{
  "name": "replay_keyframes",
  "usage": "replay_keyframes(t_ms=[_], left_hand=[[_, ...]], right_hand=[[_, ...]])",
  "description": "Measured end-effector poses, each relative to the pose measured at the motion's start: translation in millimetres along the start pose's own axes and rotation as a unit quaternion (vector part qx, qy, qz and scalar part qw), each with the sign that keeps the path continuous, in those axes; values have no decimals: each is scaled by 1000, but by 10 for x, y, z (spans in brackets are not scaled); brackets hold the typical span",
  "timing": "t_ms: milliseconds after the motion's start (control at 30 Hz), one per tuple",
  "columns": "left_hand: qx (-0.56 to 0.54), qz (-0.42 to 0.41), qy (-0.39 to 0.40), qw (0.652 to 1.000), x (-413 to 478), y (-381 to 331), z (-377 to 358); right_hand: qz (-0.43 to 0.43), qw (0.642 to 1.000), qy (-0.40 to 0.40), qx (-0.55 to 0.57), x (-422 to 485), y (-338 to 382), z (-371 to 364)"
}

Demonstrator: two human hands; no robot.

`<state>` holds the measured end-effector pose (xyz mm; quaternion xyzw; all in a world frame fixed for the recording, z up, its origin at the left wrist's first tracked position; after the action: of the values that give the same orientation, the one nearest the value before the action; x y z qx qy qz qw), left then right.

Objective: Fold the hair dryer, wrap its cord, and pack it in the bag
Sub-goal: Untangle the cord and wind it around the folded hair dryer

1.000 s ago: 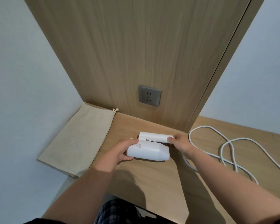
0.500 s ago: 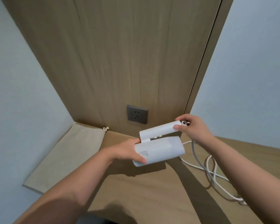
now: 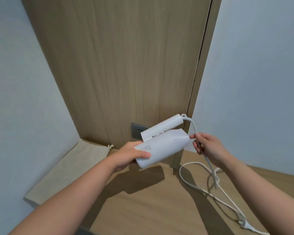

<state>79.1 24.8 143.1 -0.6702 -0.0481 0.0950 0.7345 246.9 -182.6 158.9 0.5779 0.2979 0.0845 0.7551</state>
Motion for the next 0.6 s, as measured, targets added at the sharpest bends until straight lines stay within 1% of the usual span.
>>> replay_keyframes(t_ms=[33, 100, 167, 233, 300, 367, 400, 500, 600], left_hand=[[-31, 3, -12, 999, -14, -19, -23], [-81, 6, -32, 996, -38, -63, -62], [-95, 8, -41, 995, -81, -116, -100], [-83, 13, -47, 995, -130, -147, -127], [-64, 21, -62, 996, -181, -166, -134], [-41, 27, -83, 995, -202, -165, -122], [-27, 32, -95, 995, -218, -151, -114], [19, 48, -134, 990, -277, -60, -92], [77, 61, -163, 982, -332, 63, -38]], right_hand=[[10, 998, -37, -46, -15, -50, -16], [34, 984, -94, -149, -47, -143, -90], [62, 955, -121, -264, -89, -224, -210], [74, 912, -122, -384, -126, -293, -348], [72, 860, -102, -495, -219, -312, -519], [64, 818, -61, -568, -332, -321, -684], [60, 806, -41, -588, -395, -329, -758], [54, 791, 16, -609, -607, -347, -937], [65, 760, 72, -642, -802, -350, -1062]])
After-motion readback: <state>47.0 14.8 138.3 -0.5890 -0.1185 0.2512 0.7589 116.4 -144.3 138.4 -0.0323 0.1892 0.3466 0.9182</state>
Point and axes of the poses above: each hand's wrist, its own x-axis towards the middle knuckle, its own z-axis out of the back of the hand, y = z × x, the point moved 7 cm from there along x, towards the middle knuckle, and after that the axes turned 14 degrees about -z, right-handed, at the moved point
